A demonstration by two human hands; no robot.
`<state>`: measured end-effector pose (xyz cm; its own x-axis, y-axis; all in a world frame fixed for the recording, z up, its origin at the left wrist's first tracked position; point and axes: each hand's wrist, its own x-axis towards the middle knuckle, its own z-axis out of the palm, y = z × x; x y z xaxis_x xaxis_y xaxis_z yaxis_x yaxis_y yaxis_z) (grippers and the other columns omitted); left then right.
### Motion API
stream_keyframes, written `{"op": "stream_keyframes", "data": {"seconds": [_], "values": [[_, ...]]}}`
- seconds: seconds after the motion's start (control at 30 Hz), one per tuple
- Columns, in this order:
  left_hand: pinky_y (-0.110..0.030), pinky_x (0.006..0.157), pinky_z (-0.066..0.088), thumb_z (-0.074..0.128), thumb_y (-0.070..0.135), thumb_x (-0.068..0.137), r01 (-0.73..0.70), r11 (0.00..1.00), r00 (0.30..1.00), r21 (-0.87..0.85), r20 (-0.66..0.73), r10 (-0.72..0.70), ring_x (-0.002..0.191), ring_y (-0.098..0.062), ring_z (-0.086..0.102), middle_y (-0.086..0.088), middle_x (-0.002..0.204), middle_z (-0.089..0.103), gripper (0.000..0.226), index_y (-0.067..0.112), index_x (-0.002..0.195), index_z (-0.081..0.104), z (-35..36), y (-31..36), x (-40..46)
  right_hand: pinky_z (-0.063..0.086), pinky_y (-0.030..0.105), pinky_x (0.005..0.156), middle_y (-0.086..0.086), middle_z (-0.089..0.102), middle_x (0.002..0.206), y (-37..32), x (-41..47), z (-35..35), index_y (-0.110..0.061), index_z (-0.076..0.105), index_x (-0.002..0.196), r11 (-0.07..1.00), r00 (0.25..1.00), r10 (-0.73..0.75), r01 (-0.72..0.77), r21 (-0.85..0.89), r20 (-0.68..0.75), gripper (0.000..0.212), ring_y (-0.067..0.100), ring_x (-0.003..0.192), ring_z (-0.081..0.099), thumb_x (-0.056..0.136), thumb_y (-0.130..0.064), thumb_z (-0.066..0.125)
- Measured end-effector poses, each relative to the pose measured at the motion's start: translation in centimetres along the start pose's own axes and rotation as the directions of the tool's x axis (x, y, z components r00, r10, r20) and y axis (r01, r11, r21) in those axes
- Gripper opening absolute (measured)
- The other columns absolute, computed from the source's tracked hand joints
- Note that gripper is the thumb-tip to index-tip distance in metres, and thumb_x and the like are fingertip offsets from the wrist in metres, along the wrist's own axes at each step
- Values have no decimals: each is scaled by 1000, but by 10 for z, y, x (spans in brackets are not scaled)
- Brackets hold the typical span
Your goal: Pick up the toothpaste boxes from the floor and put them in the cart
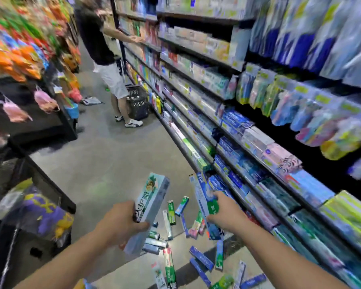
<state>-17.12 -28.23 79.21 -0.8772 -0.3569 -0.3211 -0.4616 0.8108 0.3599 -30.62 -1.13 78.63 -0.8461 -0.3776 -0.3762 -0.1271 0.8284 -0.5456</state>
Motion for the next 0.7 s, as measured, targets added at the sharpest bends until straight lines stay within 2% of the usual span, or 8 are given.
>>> {"op": "stream_keyframes", "data": {"seconds": [0.1,0.17,0.3,0.37,0.47,0.53,0.63,0.7], "values": [[-31,63,47,70,60,70,-40,998,999,38,-25,41,75,-17,61,1,84,63,49,18,88,54,-15,10,-9,42,29,66,-4,58,95,-10,-24,-10,-21,44,129,1000,999,16,-15,15,-51,62,19,85,55,78,-25,78],[-31,62,44,73,55,75,-65,994,998,83,-22,67,75,-18,60,-1,86,62,46,15,88,53,-20,13,-15,43,29,67,-3,58,99,-11,-42,-11,-20,44,127,999,997,44,-42,29,-70,59,19,85,56,78,-25,78],[-30,58,37,67,61,77,-214,945,976,247,14,217,74,-17,55,2,87,61,47,19,88,48,-29,30,-26,33,24,54,-6,52,94,-2,-85,-12,-20,44,124,990,983,127,-116,86,-136,54,16,82,53,82,-28,77],[-29,59,38,65,61,80,-299,906,953,300,50,298,76,-16,55,3,89,59,46,21,89,45,-29,47,-27,36,25,58,-5,52,100,7,-107,-14,-22,45,123,978,964,189,-167,127,-186,54,16,87,53,81,-29,78],[-29,63,42,63,66,79,-430,842,902,327,102,420,76,-14,56,5,85,56,46,25,85,43,-17,81,-23,46,30,66,-2,56,104,29,-145,-21,-22,45,123,956,932,268,-227,183,-244,55,16,84,55,79,-28,78],[-27,58,39,64,66,79,-501,808,865,309,147,480,68,-10,51,6,81,55,47,25,81,40,-5,108,-27,45,31,60,-4,55,95,45,-174,-27,-21,42,125,935,909,322,-263,238,-264,54,12,73,54,83,-24,76],[-25,53,35,66,64,80,-606,743,796,285,215,566,65,-7,48,7,79,54,45,26,82,42,16,158,-47,44,30,60,-4,53,97,77,-221,-35,-21,42,126,898,857,412,-324,298,-311,55,11,74,53,83,-26,77],[-24,49,31,64,64,82,-683,663,730,306,258,632,62,-7,46,7,76,52,45,25,81,42,32,193,-64,40,27,57,-5,51,95,102,-251,-40,-20,43,126,867,809,470,-349,356,-353,54,8,72,50,84,-25,77]]}}
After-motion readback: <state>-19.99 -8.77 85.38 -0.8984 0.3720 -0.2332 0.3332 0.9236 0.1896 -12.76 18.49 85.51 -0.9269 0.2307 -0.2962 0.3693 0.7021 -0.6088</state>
